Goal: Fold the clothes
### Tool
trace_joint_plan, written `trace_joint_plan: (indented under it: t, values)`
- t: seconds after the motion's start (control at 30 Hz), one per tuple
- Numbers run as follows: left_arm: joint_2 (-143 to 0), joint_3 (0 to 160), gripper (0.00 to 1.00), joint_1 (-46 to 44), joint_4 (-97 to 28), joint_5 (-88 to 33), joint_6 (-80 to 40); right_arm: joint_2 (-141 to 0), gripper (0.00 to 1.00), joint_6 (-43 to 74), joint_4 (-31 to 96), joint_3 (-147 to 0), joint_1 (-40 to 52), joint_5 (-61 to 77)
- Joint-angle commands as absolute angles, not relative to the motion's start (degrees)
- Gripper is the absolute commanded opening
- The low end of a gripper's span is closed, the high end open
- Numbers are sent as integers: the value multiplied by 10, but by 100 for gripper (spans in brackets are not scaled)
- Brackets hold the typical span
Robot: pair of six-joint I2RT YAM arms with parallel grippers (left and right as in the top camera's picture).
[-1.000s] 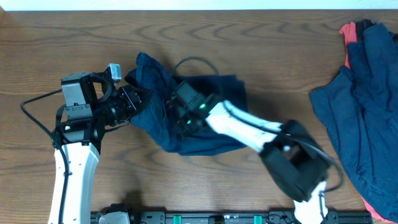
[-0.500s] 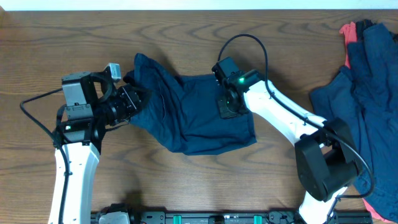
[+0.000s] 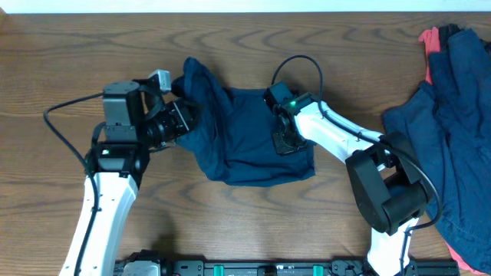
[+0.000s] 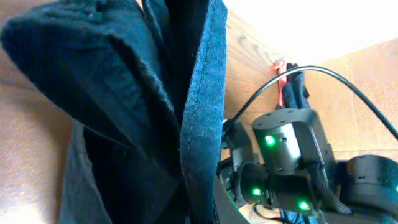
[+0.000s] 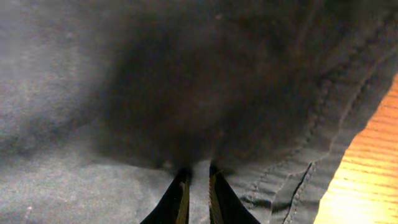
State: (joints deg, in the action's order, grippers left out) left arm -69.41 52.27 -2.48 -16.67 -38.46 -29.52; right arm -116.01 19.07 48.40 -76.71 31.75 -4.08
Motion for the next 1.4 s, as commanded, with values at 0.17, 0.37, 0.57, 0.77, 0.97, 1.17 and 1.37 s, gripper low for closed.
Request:
trace_joint_plan:
  t: [0.17, 0.37, 0.57, 0.77, 0.97, 1.17, 1.37]
  values:
    - [-710, 546, 6, -73, -78, -376, -342, -1177, 11, 245, 475, -763, 363, -43]
    - [-737, 546, 6, -117, -71, -368, -342, -1177, 12, 254, 469, -763, 382, -42]
    - [-780, 546, 6, -155, -67, -367, -342, -1177, 13, 257, 469, -763, 388, -41]
    - [-800, 546, 6, -183, -41, -368, -361, -1177, 12, 264, 468, -763, 389, -39]
    - [-802, 546, 6, -204, -25, -332, -361, -1177, 11, 274, 461, -763, 395, -36]
    - [-802, 546, 6, -209, -25, -329, -361, -1165, 14, 279, 487, -788, 385, -58]
    - [-807, 546, 6, -209, -32, -329, -356, -1111, 17, 277, 507, -809, 328, -89]
